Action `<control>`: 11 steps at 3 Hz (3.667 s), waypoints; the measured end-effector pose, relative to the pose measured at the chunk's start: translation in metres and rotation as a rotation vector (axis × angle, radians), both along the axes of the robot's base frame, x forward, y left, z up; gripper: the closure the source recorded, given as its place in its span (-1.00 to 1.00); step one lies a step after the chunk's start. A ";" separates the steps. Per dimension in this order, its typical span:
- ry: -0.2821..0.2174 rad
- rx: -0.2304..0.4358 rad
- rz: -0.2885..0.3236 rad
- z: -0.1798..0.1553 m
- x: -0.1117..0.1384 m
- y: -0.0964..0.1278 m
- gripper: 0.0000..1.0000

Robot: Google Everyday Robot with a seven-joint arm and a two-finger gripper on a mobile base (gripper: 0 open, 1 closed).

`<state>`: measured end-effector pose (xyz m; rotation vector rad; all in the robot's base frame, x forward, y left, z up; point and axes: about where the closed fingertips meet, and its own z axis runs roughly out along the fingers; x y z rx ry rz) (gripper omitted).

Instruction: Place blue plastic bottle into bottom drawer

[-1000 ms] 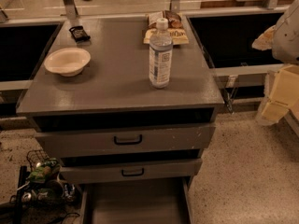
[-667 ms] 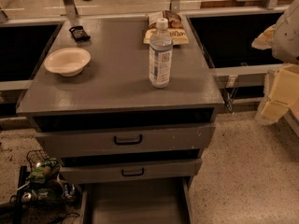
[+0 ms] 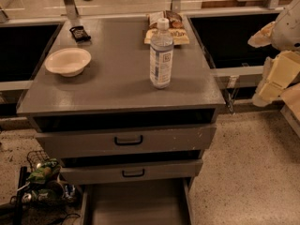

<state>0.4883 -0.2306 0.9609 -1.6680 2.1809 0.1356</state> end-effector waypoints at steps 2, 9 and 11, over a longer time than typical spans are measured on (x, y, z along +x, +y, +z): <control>0.005 0.147 0.055 0.000 0.067 -0.009 -1.00; 0.055 0.617 0.149 -0.059 0.151 0.106 -1.00; 0.047 0.645 0.156 -0.056 0.152 0.103 -1.00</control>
Offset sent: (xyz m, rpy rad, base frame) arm 0.0995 -0.0128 0.0146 0.2216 0.0240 0.1089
